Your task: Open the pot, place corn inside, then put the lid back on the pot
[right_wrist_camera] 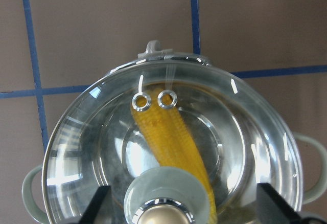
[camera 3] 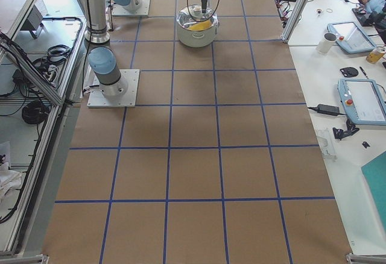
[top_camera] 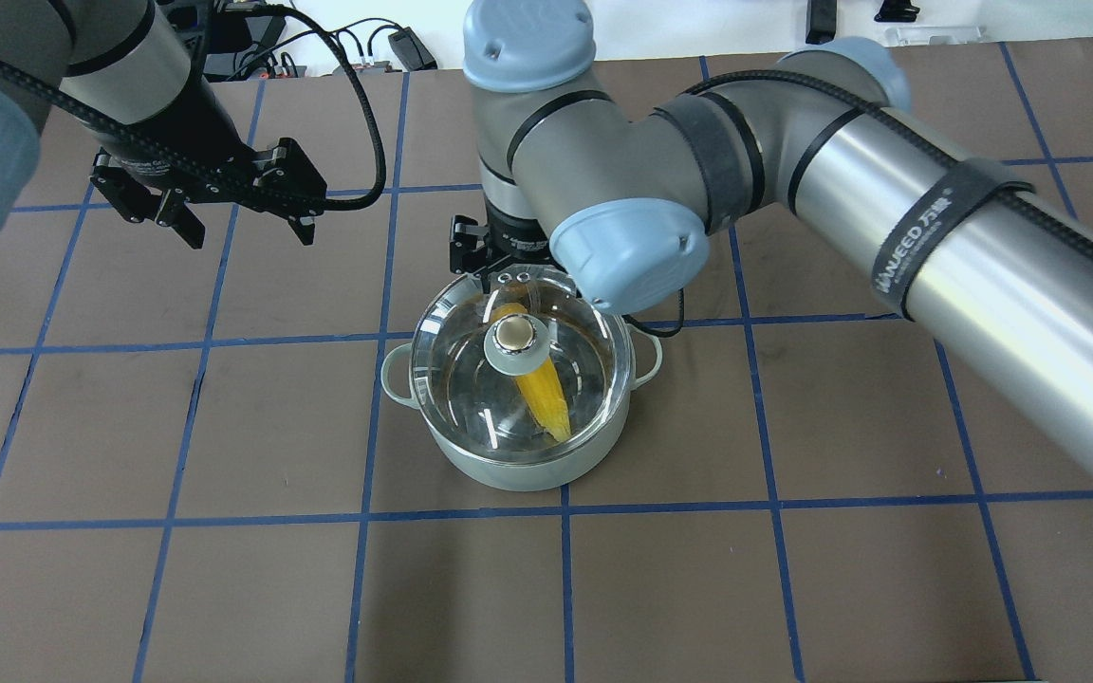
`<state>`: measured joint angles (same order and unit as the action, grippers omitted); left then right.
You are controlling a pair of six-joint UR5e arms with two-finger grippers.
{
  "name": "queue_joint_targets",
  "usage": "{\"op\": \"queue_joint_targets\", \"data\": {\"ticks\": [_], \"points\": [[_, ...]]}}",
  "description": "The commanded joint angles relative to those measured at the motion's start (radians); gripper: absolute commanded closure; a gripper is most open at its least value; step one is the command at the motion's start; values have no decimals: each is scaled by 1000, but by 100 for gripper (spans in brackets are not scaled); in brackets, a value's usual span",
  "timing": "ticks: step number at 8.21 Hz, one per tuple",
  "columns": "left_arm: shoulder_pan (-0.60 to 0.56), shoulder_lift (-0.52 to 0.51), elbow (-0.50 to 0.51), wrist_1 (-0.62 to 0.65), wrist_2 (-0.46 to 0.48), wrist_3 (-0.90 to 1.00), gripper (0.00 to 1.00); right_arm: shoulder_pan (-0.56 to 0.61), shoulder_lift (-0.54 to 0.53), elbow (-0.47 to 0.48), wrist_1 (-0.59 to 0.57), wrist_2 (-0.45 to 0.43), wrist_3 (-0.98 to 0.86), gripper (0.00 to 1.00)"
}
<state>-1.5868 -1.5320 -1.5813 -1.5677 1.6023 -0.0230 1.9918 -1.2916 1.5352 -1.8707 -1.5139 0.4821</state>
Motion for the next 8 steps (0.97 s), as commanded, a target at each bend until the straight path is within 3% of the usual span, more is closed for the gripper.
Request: {"op": "queue_joint_targets", "data": {"ticks": [1, 3, 6, 7, 8], "points": [[-2, -13, -3, 8, 2, 0, 0, -204, -116, -20, 163, 11, -311, 0], [-2, 4, -2, -2, 1, 2, 0, -351, -219, -20, 295, -18, -600, 0], [-2, -2, -3, -2, 4, 0, 0, -375, -330, -20, 335, -123, -654, 0], [-2, -2, -5, -5, 2, 2, 0, -373, -330, -17, 337, -47, -645, 0], [-2, 3, -5, 3, 5, 2, 0, -373, -328, -18, 334, -37, -640, 0]]}}
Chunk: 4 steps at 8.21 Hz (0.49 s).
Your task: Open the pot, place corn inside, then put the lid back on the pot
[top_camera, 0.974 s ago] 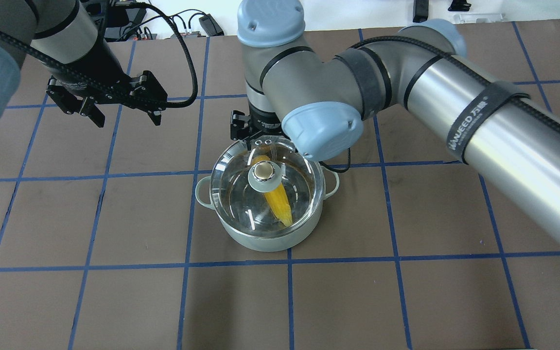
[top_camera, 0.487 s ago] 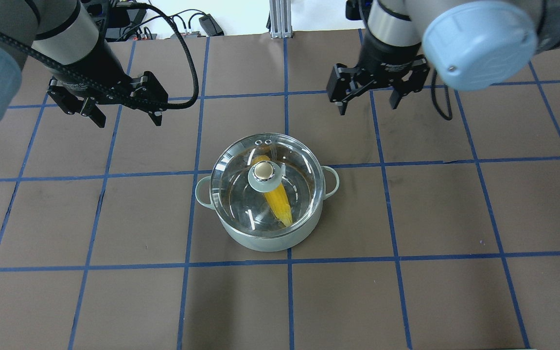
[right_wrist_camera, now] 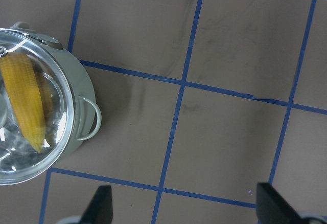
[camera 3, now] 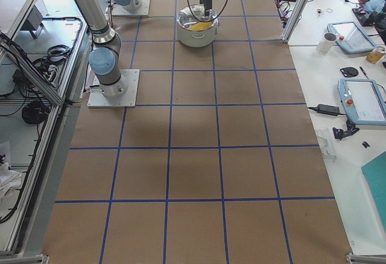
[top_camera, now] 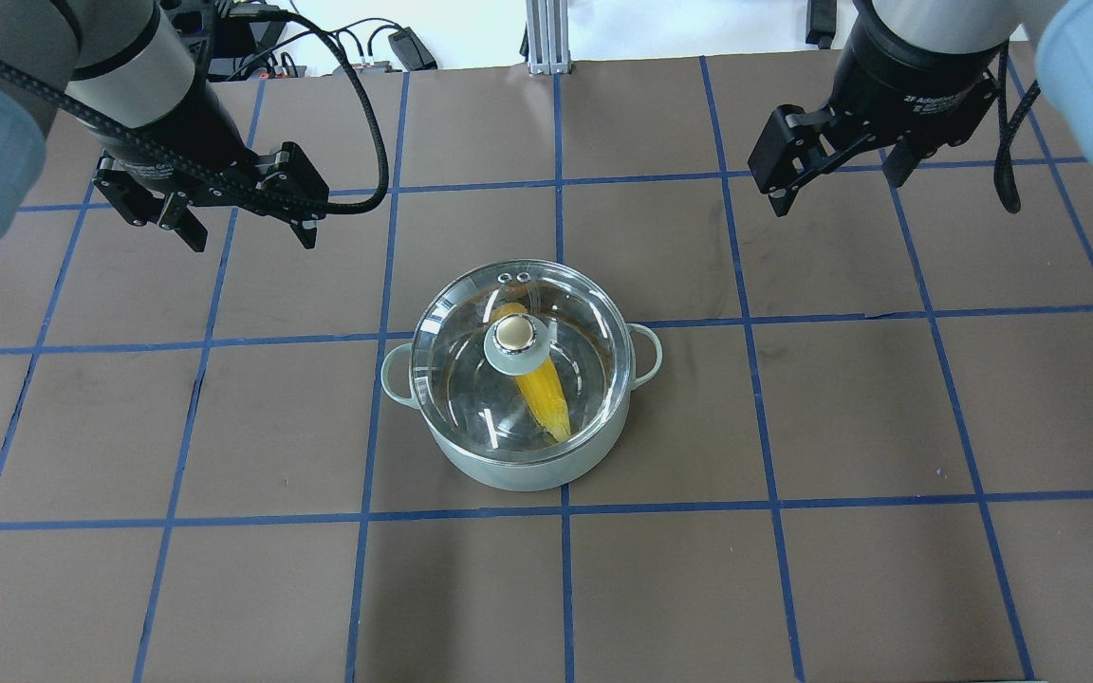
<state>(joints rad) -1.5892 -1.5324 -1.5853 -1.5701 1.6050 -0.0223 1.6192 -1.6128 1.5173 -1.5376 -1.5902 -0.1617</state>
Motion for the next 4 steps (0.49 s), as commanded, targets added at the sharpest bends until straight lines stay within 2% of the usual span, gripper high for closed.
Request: {"op": "queue_joint_targets", "data": {"ticks": [1, 4], "points": [[0, 3, 1, 7, 3, 1, 0, -1, -6, 1, 1, 17, 4, 0], [0, 5, 1, 5, 7, 1, 0, -1, -6, 1, 1, 24, 5, 0]]}}
